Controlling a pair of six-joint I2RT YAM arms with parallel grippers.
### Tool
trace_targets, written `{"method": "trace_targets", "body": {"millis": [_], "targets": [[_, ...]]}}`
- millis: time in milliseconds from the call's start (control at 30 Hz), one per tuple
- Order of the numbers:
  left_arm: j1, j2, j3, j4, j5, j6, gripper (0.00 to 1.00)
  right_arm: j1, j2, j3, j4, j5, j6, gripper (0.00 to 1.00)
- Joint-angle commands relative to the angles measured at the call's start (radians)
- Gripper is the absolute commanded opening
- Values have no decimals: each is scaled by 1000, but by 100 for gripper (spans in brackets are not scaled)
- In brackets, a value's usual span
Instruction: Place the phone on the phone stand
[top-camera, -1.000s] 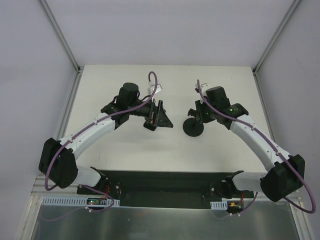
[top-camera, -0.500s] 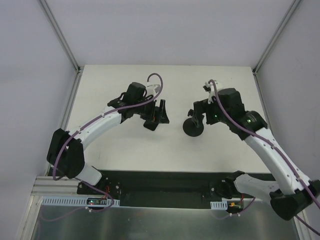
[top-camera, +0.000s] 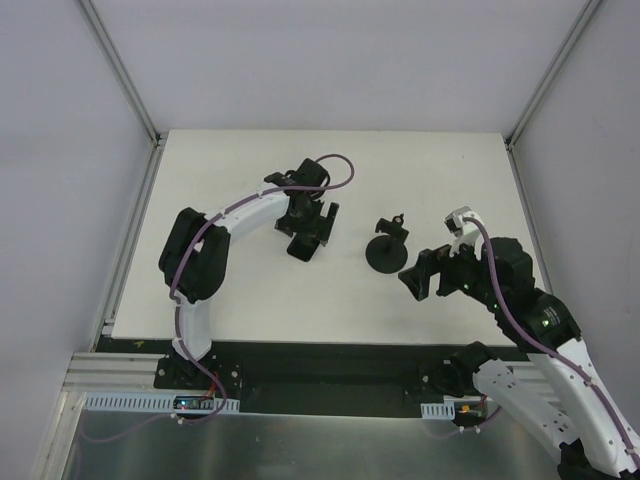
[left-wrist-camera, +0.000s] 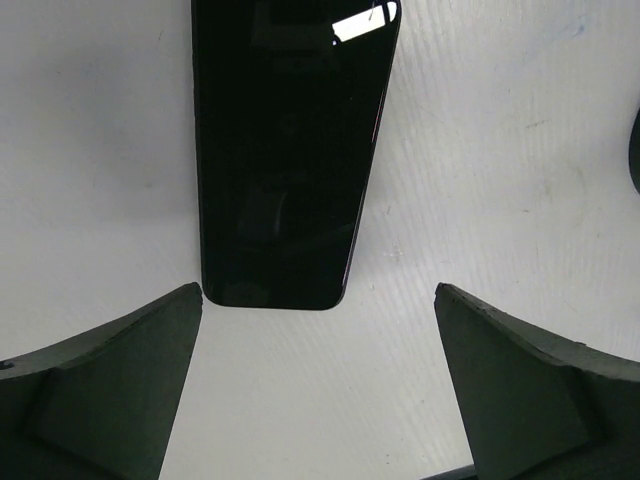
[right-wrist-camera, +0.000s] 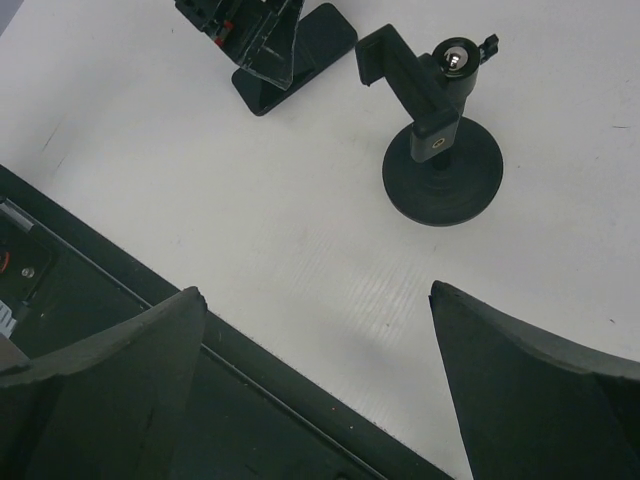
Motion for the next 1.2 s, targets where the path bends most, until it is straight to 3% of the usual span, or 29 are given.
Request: {"method": "trace_targets", "body": {"millis": [0, 400, 833, 1167], "targets": [[-9, 41, 127, -94, -47, 76, 99, 2, -40, -26, 20, -26, 10, 96], [-9, 241, 363, -252, -32, 181, 99, 2, -97, -52, 27, -63, 4, 96], [5, 348, 425, -315, -13, 224, 99, 2, -104, -64, 11, -49, 1, 96], [-1, 377, 388, -313, -27, 213, 83, 3, -68, -72, 22, -61, 13, 96]]}}
